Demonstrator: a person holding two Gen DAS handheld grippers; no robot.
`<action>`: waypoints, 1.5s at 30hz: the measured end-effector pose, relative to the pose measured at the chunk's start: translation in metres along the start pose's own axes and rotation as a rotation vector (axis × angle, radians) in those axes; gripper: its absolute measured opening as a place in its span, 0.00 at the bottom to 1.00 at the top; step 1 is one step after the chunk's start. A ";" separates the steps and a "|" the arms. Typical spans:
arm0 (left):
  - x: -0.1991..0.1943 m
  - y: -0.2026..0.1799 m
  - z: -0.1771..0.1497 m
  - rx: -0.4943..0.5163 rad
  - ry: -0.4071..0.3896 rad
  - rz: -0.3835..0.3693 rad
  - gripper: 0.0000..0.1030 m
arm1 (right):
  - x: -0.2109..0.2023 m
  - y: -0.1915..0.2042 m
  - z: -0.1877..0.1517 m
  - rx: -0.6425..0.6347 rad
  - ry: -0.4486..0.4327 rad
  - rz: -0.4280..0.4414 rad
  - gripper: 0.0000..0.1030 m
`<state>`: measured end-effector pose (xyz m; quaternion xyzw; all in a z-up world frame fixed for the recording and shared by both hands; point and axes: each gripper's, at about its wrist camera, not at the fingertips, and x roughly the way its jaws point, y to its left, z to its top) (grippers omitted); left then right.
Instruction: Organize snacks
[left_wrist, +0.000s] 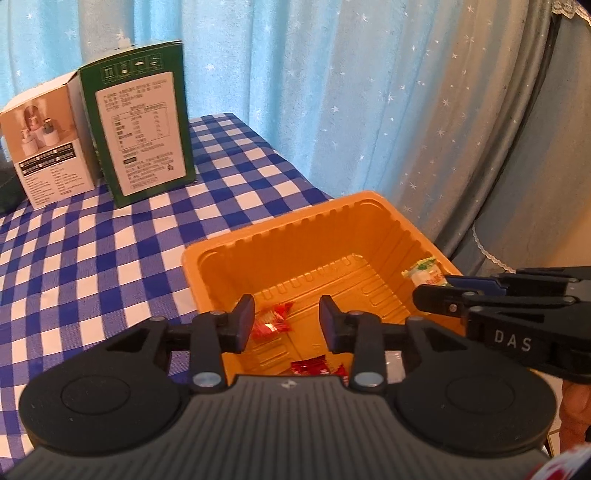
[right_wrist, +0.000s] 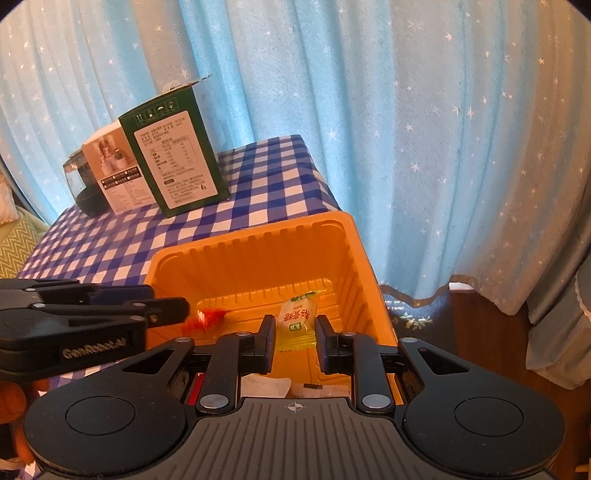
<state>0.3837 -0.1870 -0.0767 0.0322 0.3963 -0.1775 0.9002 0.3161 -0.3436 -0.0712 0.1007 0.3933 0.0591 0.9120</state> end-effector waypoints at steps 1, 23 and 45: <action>-0.002 0.002 0.000 -0.003 -0.002 0.004 0.33 | 0.000 0.000 0.000 0.001 0.001 0.000 0.22; -0.030 0.027 -0.011 -0.033 -0.016 0.046 0.37 | 0.008 0.014 0.016 0.050 -0.007 0.102 0.36; -0.093 0.027 -0.051 -0.089 -0.050 0.097 0.89 | -0.065 0.018 -0.013 0.038 -0.017 0.019 0.77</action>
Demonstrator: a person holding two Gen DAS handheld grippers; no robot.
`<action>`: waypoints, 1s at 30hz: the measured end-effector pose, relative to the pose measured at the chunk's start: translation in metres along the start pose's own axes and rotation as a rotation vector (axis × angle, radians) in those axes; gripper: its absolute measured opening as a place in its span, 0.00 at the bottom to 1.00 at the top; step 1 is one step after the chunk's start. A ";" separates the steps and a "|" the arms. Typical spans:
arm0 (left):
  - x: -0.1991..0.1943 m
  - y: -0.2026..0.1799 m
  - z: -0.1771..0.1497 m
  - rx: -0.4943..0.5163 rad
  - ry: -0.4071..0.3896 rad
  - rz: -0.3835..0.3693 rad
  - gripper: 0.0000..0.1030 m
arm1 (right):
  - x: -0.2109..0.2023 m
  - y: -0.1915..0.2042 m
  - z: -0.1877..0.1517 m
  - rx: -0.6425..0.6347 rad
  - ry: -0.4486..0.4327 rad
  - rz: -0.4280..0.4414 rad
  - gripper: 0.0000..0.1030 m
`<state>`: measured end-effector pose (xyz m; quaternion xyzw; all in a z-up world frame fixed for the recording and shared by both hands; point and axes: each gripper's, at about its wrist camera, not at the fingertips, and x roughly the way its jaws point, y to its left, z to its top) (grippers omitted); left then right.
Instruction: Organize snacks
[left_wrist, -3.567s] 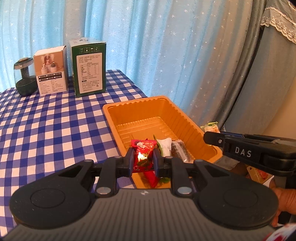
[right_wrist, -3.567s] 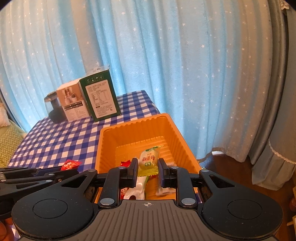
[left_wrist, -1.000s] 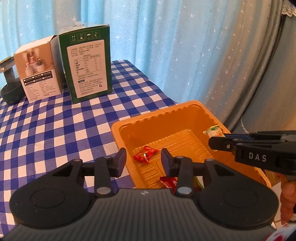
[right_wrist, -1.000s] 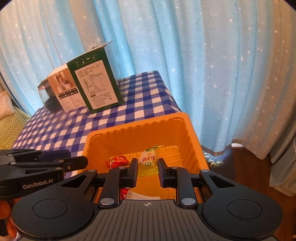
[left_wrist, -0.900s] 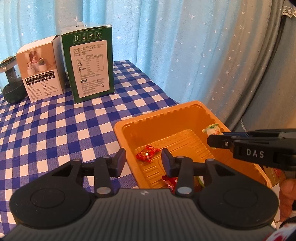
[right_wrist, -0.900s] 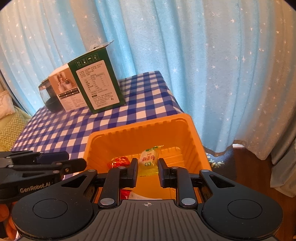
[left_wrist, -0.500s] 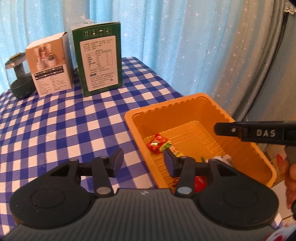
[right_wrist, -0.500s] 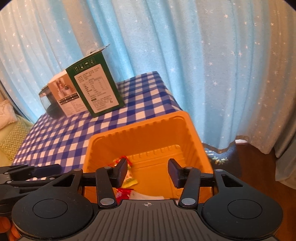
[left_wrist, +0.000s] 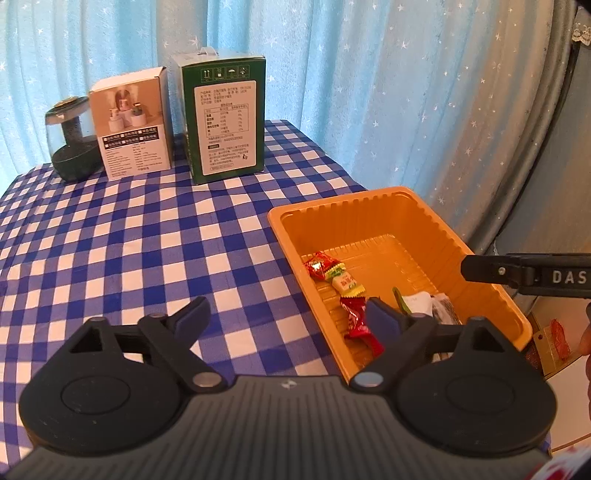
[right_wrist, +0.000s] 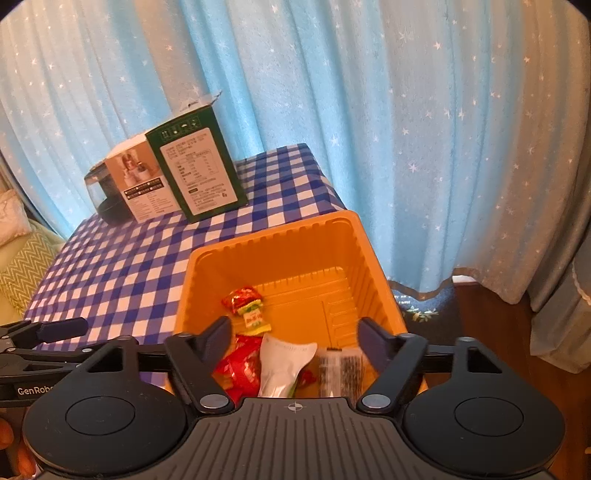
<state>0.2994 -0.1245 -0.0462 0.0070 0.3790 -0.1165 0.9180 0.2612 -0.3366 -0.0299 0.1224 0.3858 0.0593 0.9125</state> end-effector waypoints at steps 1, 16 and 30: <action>-0.005 0.001 -0.003 -0.008 -0.010 -0.005 0.91 | -0.005 0.002 -0.002 -0.004 -0.001 -0.006 0.79; -0.082 0.007 -0.040 -0.064 -0.063 0.022 1.00 | -0.071 0.037 -0.032 -0.040 -0.002 -0.031 0.86; -0.146 -0.003 -0.077 -0.080 -0.057 0.076 1.00 | -0.129 0.057 -0.076 -0.034 0.004 -0.043 0.86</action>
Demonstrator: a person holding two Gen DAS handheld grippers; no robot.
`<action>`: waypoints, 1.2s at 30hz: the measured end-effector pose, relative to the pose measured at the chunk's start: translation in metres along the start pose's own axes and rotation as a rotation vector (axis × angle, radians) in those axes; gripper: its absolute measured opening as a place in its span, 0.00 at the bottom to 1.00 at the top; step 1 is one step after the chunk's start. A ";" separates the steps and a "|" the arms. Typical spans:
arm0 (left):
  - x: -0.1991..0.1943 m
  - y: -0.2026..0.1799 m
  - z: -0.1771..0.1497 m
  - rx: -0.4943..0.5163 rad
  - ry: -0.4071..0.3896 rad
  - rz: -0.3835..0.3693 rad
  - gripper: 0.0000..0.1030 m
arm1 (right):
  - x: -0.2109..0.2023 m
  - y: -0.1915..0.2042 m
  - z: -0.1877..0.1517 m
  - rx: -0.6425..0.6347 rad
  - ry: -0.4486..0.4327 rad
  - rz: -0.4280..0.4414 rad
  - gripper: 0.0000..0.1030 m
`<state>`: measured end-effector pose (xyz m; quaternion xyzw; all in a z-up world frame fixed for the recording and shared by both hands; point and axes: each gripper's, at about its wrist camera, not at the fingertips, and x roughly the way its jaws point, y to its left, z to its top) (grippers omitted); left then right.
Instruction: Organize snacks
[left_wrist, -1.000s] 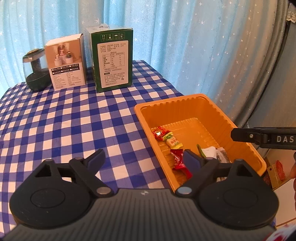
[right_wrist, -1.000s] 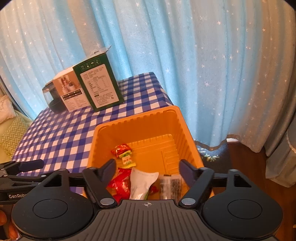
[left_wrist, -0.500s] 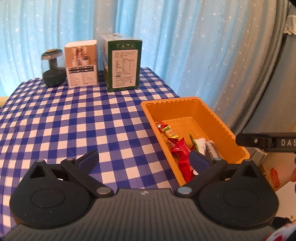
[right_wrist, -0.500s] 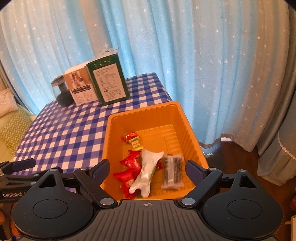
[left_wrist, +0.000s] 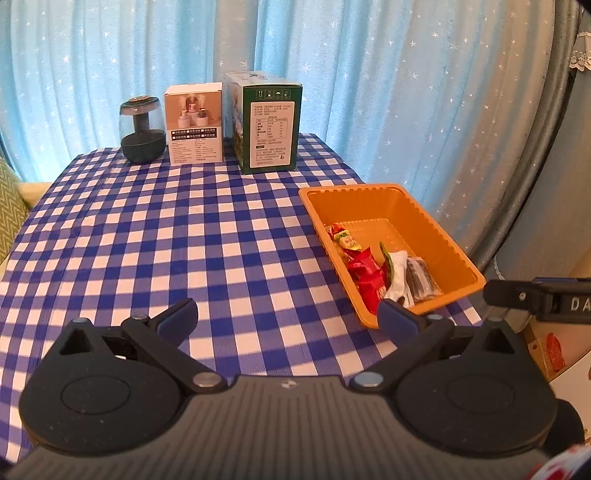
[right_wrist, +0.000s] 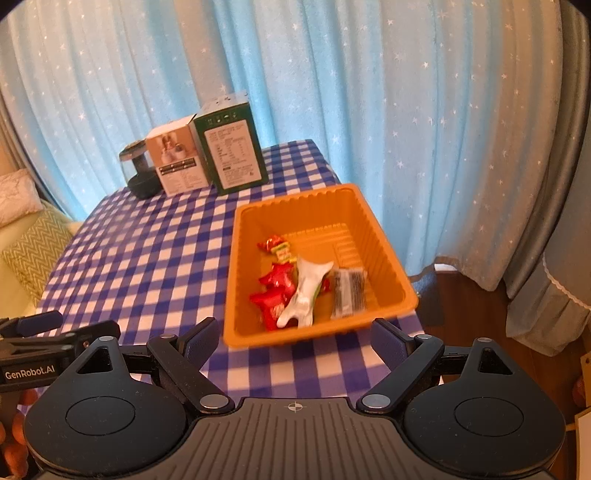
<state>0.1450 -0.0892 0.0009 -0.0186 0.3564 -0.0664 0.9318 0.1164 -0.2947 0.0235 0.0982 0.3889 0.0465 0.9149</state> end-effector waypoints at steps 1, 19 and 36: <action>-0.005 -0.001 -0.003 -0.003 -0.005 0.002 1.00 | -0.004 0.002 -0.003 0.002 -0.002 -0.002 0.86; -0.083 0.005 -0.045 -0.023 -0.033 0.049 1.00 | -0.076 0.032 -0.064 -0.010 -0.055 0.000 0.86; -0.124 -0.001 -0.072 -0.017 -0.052 0.039 1.00 | -0.107 0.050 -0.091 -0.052 -0.088 0.005 0.86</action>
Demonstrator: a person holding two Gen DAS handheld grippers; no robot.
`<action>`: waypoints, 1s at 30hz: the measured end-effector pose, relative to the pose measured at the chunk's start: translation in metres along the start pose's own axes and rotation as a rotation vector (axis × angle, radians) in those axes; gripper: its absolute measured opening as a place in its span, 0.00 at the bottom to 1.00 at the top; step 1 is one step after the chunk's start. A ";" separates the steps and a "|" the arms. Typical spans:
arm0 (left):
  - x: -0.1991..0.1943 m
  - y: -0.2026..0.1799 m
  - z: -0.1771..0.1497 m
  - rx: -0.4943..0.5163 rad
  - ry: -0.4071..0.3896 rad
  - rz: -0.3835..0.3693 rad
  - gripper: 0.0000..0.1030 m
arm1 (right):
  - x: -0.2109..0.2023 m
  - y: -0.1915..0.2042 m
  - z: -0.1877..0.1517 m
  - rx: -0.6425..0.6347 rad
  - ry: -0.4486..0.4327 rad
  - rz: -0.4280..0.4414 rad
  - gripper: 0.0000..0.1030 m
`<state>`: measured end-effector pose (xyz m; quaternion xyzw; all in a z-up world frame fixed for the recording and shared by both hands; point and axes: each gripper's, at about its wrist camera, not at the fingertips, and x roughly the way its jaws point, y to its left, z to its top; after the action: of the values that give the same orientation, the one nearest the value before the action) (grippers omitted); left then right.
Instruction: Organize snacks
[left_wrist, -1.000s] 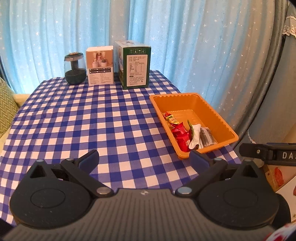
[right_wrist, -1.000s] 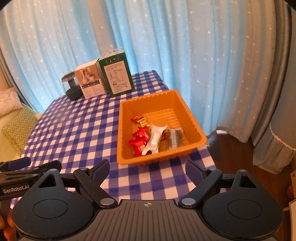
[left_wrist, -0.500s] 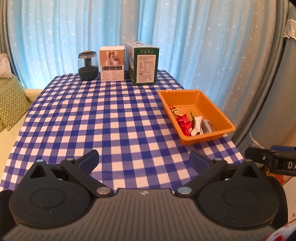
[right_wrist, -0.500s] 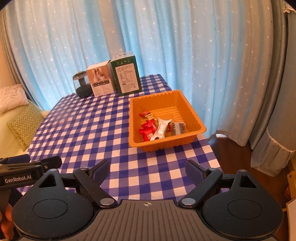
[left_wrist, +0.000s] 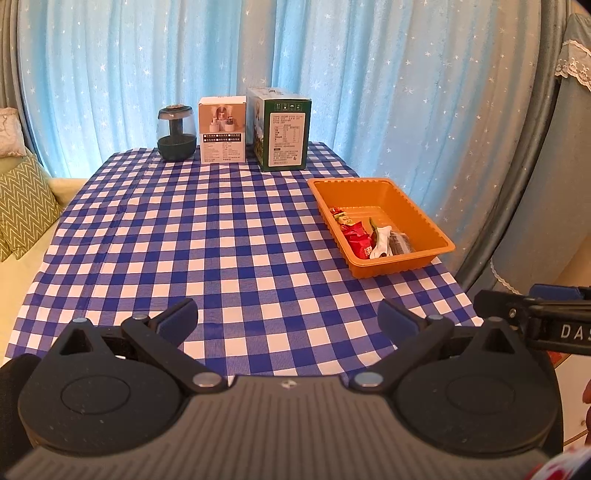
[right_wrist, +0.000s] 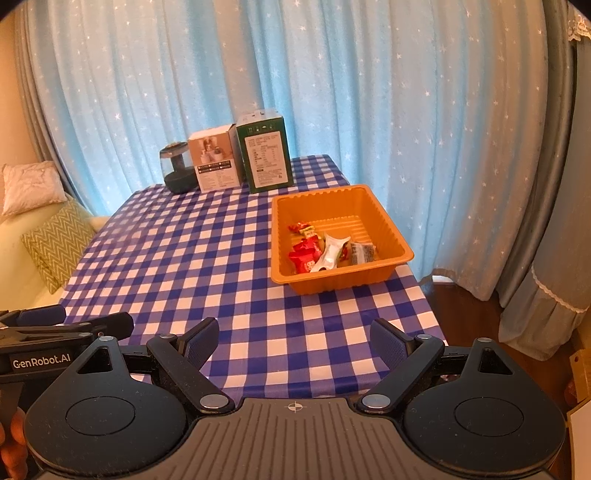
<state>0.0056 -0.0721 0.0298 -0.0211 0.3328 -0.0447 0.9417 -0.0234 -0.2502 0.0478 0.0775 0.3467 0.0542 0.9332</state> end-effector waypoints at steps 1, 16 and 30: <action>-0.001 0.000 0.000 0.000 -0.002 0.000 1.00 | -0.001 0.001 -0.001 -0.002 -0.003 -0.003 0.86; -0.010 0.001 -0.006 0.015 -0.016 -0.006 1.00 | -0.008 0.004 -0.008 -0.025 -0.010 -0.007 0.86; -0.004 0.000 -0.010 0.012 -0.004 -0.009 1.00 | -0.007 0.001 -0.011 -0.013 -0.009 -0.008 0.86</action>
<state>-0.0041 -0.0716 0.0247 -0.0171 0.3305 -0.0507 0.9423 -0.0354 -0.2487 0.0445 0.0704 0.3423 0.0525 0.9355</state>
